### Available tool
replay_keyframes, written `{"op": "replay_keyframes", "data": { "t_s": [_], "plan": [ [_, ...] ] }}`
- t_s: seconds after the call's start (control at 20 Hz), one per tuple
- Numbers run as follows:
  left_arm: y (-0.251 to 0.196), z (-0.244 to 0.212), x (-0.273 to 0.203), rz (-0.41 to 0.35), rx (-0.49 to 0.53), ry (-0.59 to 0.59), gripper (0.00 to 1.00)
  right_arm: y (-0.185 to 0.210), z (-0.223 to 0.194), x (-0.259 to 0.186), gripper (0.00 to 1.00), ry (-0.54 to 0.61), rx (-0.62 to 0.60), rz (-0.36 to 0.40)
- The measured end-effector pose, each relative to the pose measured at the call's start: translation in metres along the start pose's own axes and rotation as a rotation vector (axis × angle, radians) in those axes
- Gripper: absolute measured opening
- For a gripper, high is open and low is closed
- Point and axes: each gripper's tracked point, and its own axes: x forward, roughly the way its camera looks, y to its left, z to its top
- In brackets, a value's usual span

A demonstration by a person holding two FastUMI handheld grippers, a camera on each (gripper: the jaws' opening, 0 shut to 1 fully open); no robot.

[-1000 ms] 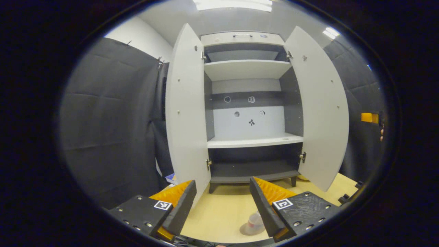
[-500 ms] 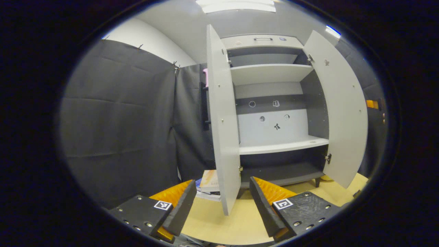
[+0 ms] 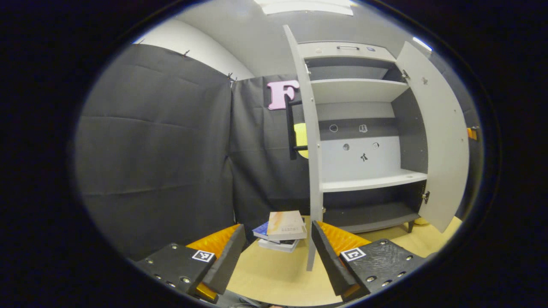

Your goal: Grasp the bottle in the cabinet with the left hand and place it on the coaster, then close the right door with the right hand and the left door with the left hand.

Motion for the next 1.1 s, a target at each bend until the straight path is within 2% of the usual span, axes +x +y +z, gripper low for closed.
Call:
{"op": "replay_keyframes", "data": {
  "t_s": [0.05,0.15,0.2,0.25,0.35,0.4,0.6,0.85,0.9,0.95,1.05,1.1],
  "plan": [
    [0.002,-0.001,0.002,-0.002,-0.002,-0.001,0.97,0.003,0.0,-0.001,0.96,0.002,0.007,-0.003],
    [0.005,-0.003,0.007,-0.012,-0.006,0.0,0.97,0.01,0.001,-0.004,0.92,0.005,0.016,0.0],
    [0.006,-0.004,0.009,-0.017,-0.005,0.002,0.97,0.014,0.001,-0.007,0.95,0.004,0.019,0.006],
    [0.006,-0.005,0.011,-0.022,-0.004,0.004,0.97,0.02,0.002,-0.009,0.92,0.001,0.019,0.012],
    [0.007,-0.005,0.014,-0.035,-0.006,0.003,0.98,0.031,0.003,-0.015,0.92,-0.002,0.022,0.029],
    [0.006,-0.005,0.016,-0.041,-0.009,0.003,0.98,0.035,0.003,-0.017,0.95,-0.002,0.026,0.038],
    [0.011,-0.008,0.018,-0.054,-0.021,0.004,0.98,0.056,0.005,-0.024,0.95,-0.004,0.024,0.071],
    [0.021,-0.012,0.017,-0.051,-0.027,0.009,0.98,0.084,0.007,-0.029,0.95,-0.008,0.027,0.121],
    [0.024,-0.013,0.015,-0.049,-0.029,0.01,0.97,0.087,0.007,-0.03,0.92,-0.008,0.029,0.127],
    [0.027,-0.013,0.015,-0.047,-0.03,0.011,0.97,0.092,0.007,-0.03,0.96,-0.007,0.029,0.134],
    [0.034,-0.015,0.012,-0.039,-0.028,0.009,0.97,0.103,0.007,-0.031,0.95,-0.009,0.031,0.155],
    [0.039,-0.015,0.009,-0.032,-0.027,0.008,0.97,0.11,0.007,-0.031,0.92,-0.009,0.034,0.17]
  ]
}}
